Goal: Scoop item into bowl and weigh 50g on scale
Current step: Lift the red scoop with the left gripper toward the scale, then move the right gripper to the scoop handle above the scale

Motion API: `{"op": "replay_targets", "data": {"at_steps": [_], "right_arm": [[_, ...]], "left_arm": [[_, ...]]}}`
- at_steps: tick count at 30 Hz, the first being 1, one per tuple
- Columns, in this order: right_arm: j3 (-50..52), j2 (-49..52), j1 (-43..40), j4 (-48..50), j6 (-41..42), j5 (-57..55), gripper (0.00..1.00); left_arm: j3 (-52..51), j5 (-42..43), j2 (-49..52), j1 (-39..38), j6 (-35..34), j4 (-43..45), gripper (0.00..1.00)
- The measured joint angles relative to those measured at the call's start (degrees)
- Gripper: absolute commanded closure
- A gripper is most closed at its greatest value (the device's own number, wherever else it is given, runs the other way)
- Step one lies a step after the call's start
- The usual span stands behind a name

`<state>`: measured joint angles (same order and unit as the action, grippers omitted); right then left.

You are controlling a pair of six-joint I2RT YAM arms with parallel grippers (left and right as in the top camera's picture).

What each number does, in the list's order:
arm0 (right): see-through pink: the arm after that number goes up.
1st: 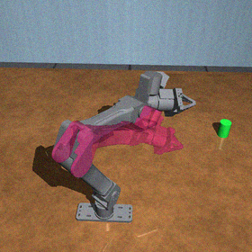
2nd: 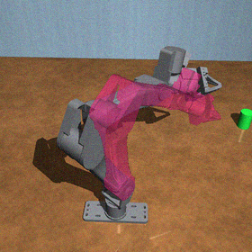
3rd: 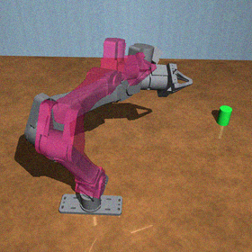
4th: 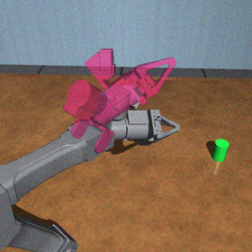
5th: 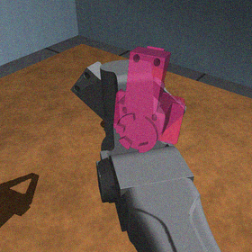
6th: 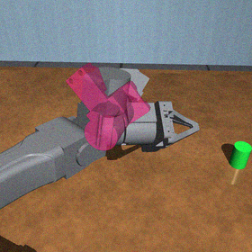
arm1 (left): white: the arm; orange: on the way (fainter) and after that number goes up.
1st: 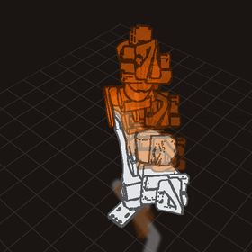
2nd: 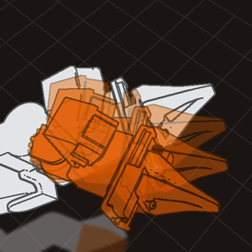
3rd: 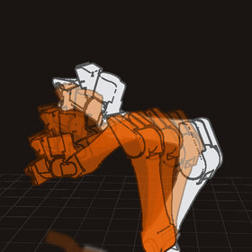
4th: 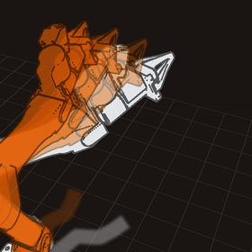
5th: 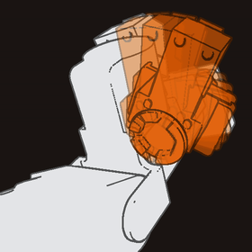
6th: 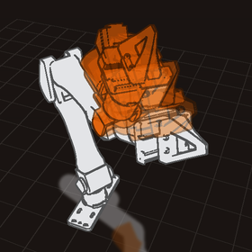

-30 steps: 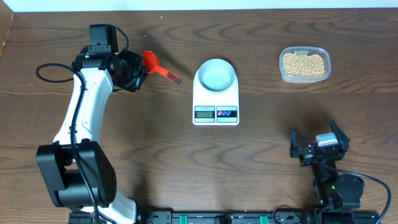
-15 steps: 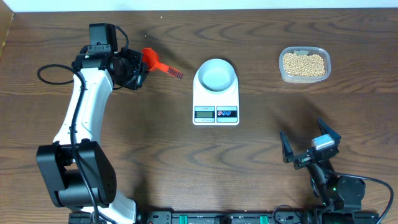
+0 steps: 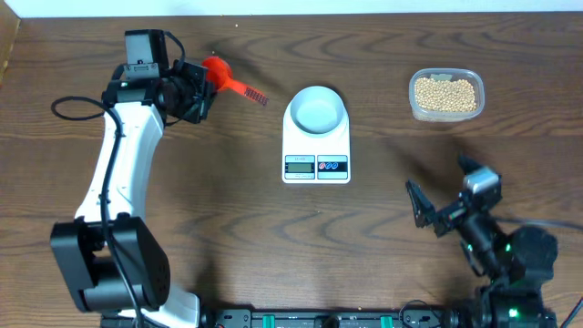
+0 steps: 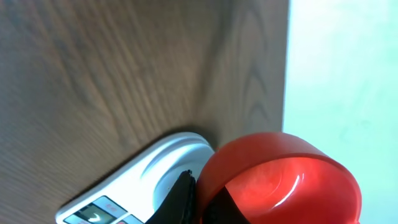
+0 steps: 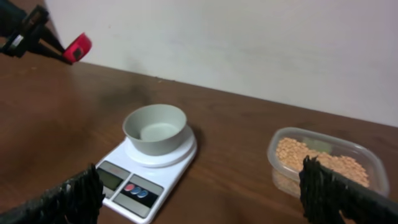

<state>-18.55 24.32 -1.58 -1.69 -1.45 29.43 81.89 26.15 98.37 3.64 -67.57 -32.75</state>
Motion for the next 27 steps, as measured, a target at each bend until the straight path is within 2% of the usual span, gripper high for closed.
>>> {"op": "replay_targets", "data": {"at_steps": [8,19,27], "right_arm": [[-15.13,18.4,0.0,-6.91,0.66,4.55,0.01],[-36.52,39.21,0.0,-17.03,0.87,11.58,0.01],[-38.73,43.45,0.0,-15.06,0.87,12.61,0.01]], "left_arm": [[0.0,0.55,-3.15,-0.02,-0.76,3.34,0.93],[0.0,0.55,-3.15,-0.11,-6.64,3.52,0.93],[0.0,0.48,-3.15,-2.38,-9.16,3.78,0.93]]}}
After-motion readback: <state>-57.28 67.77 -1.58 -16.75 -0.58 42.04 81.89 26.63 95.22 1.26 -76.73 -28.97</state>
